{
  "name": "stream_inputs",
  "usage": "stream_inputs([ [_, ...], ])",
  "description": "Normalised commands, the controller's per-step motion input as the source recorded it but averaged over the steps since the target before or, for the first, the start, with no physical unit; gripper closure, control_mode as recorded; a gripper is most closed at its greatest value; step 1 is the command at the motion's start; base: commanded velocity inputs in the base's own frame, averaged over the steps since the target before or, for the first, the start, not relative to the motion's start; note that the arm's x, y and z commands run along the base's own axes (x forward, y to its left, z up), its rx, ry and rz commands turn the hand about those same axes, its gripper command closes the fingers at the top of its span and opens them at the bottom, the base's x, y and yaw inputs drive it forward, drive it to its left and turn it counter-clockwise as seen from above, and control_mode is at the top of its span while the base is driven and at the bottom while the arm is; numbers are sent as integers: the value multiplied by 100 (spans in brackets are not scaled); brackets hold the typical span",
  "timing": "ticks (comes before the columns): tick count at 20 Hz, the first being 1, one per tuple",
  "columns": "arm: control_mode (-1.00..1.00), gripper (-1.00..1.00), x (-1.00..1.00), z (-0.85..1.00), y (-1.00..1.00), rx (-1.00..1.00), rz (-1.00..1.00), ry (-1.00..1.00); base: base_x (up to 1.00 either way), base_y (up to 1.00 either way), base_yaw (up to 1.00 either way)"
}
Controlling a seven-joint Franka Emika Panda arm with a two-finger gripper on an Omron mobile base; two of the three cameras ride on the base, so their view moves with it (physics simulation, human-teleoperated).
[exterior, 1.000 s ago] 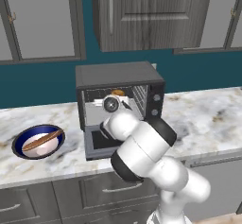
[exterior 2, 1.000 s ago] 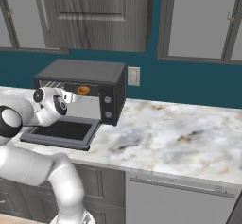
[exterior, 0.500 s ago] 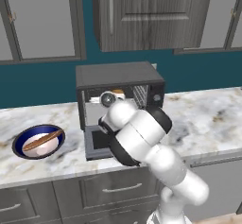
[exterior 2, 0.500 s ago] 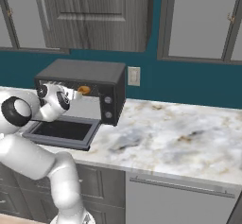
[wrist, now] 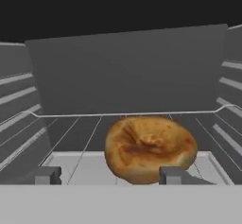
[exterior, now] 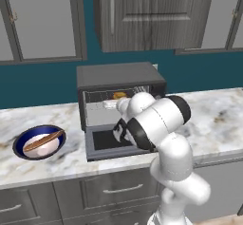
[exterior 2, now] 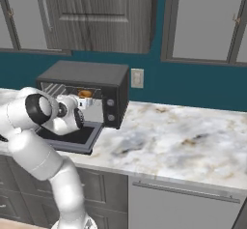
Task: Pick up the heated bread from the toaster oven and place it in the bowl. Then move the bread bowl to the dining counter.
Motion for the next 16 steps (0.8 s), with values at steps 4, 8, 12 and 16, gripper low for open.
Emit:
stream_inputs([
  [4,-100,-100,-100,-83,-75,-6,0,18,0,0,0],
  [8,-100,-100,-100,-93,-74,-12,0,22,0,0,0],
  [12,-100,-100,-100,-96,-77,-13,0,22,0,0,0],
  [16,-100,-100,-100,-96,-80,-12,0,20,0,0,0],
])
